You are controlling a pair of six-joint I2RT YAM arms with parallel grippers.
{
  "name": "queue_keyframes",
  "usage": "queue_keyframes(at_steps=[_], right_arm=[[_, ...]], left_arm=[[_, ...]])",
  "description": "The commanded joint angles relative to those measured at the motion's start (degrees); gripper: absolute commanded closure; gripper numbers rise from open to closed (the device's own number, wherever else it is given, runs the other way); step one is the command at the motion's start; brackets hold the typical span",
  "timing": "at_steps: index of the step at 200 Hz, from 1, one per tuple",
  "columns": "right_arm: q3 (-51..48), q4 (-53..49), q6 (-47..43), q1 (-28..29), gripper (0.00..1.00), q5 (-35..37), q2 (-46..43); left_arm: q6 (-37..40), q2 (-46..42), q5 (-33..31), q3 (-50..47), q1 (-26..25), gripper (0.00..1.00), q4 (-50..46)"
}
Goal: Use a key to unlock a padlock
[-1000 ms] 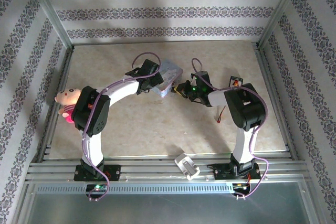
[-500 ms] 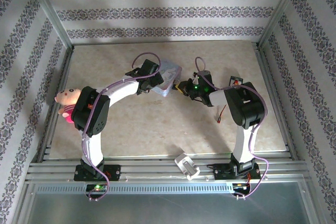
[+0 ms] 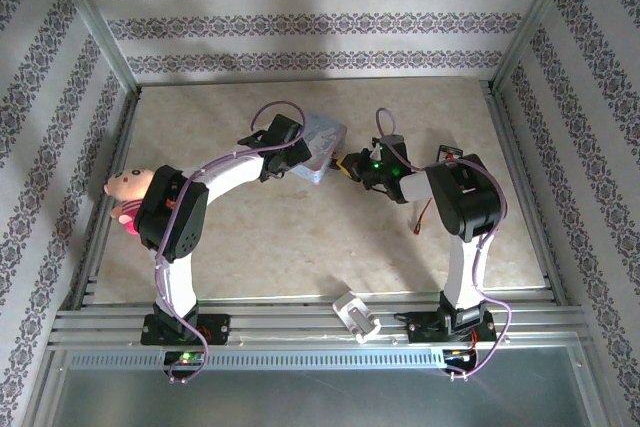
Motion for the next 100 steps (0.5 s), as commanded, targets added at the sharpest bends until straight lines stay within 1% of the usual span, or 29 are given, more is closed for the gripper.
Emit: queue_keyframes(at_steps=[1, 40, 62, 100], right_arm=[[0.0, 3.4, 0.2, -1.8, 1.00, 0.7, -0.8], [0.7, 3.8, 0.9, -2.1, 1.00, 1.2, -1.0], [0.6, 5.4, 2.9, -2.2, 1.00, 1.3, -0.6], [0.9, 15.1, 9.8, -2.3, 1.00, 0.2, 2.4]], left_arm=[[0.5, -0.1, -1.2, -1.9, 0.7, 0.01, -5.5], [0.3, 0.0, -1.2, -2.1, 0.7, 0.01, -5.3], [0.0, 0.2, -0.9, -2.6, 0.7, 0.01, -5.0], [-0.2, 0.3, -0.7, -2.8, 0.8, 0.00, -4.9]])
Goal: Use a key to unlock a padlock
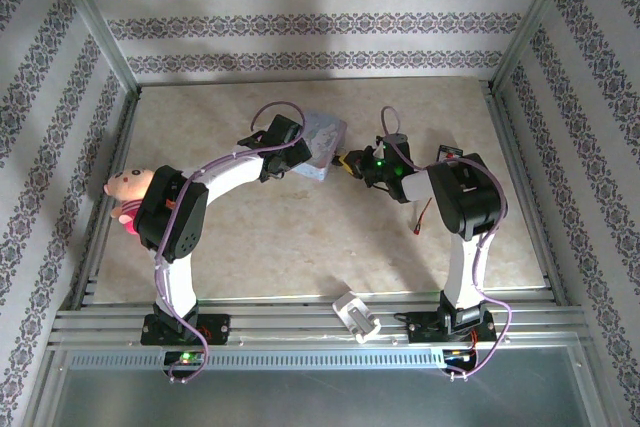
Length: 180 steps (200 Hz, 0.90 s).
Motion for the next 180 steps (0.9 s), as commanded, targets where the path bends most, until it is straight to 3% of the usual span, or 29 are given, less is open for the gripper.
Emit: queue_keyframes(at_steps=[1, 88, 127, 154, 180], right_arm=[[0.9, 11.6, 5.5, -1.4, 1.00, 0.3, 1.6], [0.3, 13.9, 4.2, -3.6, 1.00, -0.3, 0.2], [1.2, 21.9, 10.4, -4.4, 1.00, -1.8, 2.4], [4.4, 32.6, 19.7, -3.9, 1.00, -6.5, 7.2], [1.5, 30.2, 18.9, -2.9, 1.00, -9.4, 5.5]], left_arm=[[-0.1, 0.3, -0.9, -2.3, 0.8, 0.00, -5.6], [-0.1, -0.8, -1.4, -3.8, 1.5, 0.00, -5.7], [-0.5, -1.1, -1.3, -4.7, 1.7, 0.00, -5.2], [-0.6, -0.6, -0.6, -4.7, 1.8, 0.00, -4.9], [-0.3, -0.3, -0.4, -4.0, 1.9, 0.00, -5.0]])
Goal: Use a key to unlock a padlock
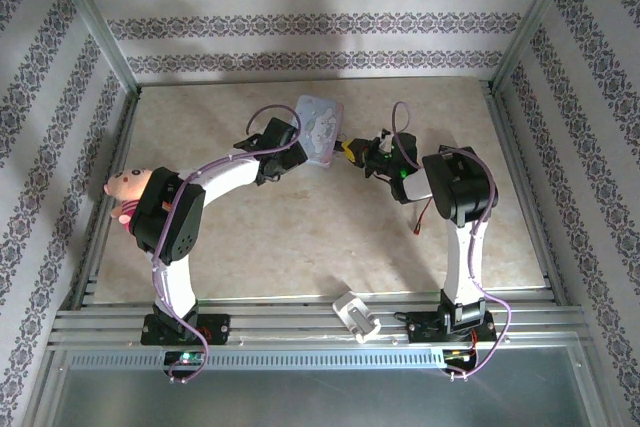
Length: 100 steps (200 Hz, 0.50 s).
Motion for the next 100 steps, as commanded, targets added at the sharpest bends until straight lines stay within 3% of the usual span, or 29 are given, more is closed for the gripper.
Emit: queue_keyframes(at_steps=[1, 32, 60, 100], right_arm=[[-0.6, 8.8, 3.2, 0.2, 1.00, -3.3, -2.4], [-7.0, 10.1, 3.0, 0.0, 1.00, -8.8, -4.3], [-12.2, 17.3, 6.1, -0.8, 1.00, -13.5, -4.2], [-15.5, 17.3, 4.9, -0.8, 1.00, -18.0, -7.2]], left_arm=[[0.2, 1.3, -0.6, -0.9, 1.0, 0.00, -6.1], [0.9, 1.1, -1.1, -0.3, 1.7, 0.01, -6.7], [1.4, 1.0, -1.9, 0.0, 2.8, 0.01, -7.2], [3.2, 1.2, -3.5, 2.2, 3.8, 0.01, -8.6]])
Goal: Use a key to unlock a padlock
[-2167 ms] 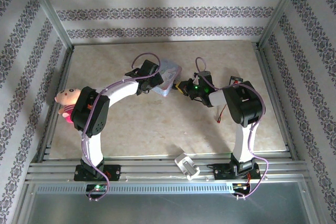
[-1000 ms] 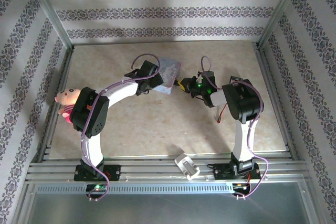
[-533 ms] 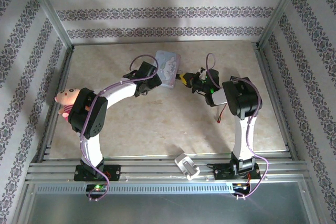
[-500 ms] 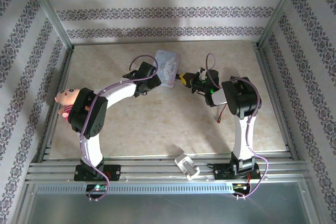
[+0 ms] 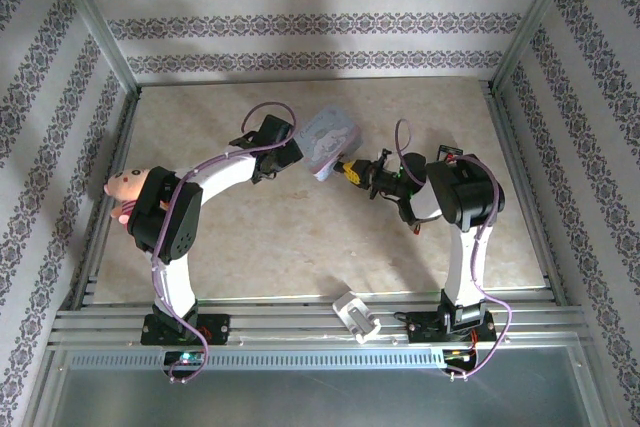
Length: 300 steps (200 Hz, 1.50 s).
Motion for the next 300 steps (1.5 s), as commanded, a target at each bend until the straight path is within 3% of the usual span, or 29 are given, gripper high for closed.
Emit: queue_keyframes(at_steps=[1, 30, 74, 113, 166, 189, 237, 266, 300], right_arm=[[-1.4, 5.8, -0.4, -0.5, 1.00, -7.8, -3.2], [-2.7, 5.8, -1.1, -0.6, 1.00, -9.8, -2.6], [-4.7, 5.8, -3.1, 0.1, 1.00, -7.4, 1.3], [-5.2, 5.8, -3.9, 1.1, 1.00, -5.3, 2.4], [-4.7, 5.7, -3.6, 0.6, 1.00, -4.5, 2.8], [-4.4, 5.6, -3.5, 0.3, 1.00, -5.3, 3.2], [-6.1, 3.6, -5.7, -0.8, 1.00, -6.0, 2.2], [-6.6, -6.7, -13.1, -1.1, 1.00, -4.8, -1.0], [-3.8, -36.3, -30.9, -0.9, 1.00, 0.0, -10.0]], left_arm=[[2.3, 1.2, -3.5, 1.4, 2.2, 0.01, -6.9], [3.9, 1.9, -3.5, 4.7, 2.3, 0.01, -7.8], [7.7, -1.2, -1.0, 11.8, 0.9, 0.01, -6.7], [15.1, -1.2, -5.2, 18.2, -5.6, 0.01, -8.7], [24.3, 9.0, -15.0, 26.5, -14.9, 0.01, -25.7], [24.9, 11.8, -18.1, 26.8, -16.4, 0.01, -30.9], [26.1, 12.7, -19.5, 23.1, -16.5, 0.01, -31.1], [25.7, 14.0, -21.1, 22.6, -16.5, 0.01, -32.4], [25.4, 14.3, -22.0, 21.5, -16.5, 0.01, -32.6]])
